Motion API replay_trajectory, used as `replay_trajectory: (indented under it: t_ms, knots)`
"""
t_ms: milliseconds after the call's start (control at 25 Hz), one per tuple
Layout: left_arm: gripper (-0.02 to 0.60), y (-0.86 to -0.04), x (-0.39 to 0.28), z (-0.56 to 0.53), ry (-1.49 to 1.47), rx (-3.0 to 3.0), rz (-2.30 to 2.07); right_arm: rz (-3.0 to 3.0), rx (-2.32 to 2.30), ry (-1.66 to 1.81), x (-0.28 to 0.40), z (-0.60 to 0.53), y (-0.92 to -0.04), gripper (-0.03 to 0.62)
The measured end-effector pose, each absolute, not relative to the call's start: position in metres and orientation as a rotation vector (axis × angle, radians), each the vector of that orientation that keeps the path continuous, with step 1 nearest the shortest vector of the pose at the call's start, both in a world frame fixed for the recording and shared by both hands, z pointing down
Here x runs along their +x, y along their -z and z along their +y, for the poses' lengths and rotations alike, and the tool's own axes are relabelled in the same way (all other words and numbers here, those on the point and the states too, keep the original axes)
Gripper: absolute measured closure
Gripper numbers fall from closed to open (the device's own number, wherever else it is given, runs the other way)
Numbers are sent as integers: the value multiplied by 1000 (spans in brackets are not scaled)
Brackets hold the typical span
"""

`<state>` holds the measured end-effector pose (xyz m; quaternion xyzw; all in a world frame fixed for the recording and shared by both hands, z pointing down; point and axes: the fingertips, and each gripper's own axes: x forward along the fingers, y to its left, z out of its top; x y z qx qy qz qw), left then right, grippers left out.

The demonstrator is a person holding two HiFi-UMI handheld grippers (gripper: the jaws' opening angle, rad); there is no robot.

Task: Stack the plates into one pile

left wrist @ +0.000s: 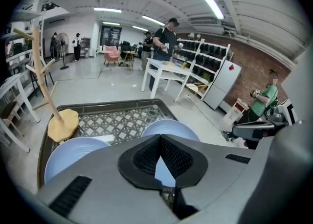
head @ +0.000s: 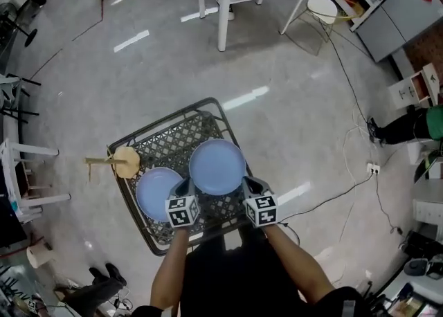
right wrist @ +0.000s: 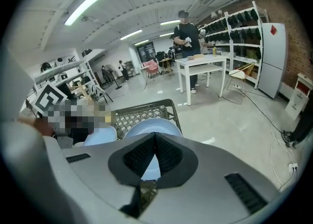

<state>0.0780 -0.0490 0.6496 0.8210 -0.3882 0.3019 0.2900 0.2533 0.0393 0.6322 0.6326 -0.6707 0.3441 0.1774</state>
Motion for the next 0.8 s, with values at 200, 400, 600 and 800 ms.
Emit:
replay_trajectory:
  t_ms: [200, 400, 600, 800]
  knots:
    - [568, -672, 85, -60, -863, 2180, -999, -1833, 1814, -1034, 267, 45, -657, 585]
    - [566, -697, 85, -70, -941, 2153, -993, -1772, 1829, -1100, 277, 49, -680, 583]
    - [566, -725, 82, -78, -1031, 2108, -991, -1698, 1810, -1179, 282, 48, -709, 583]
    - [563, -750, 82, -79, -1086, 2065, -970, -1629, 1779, -1251, 284, 50, -738, 582]
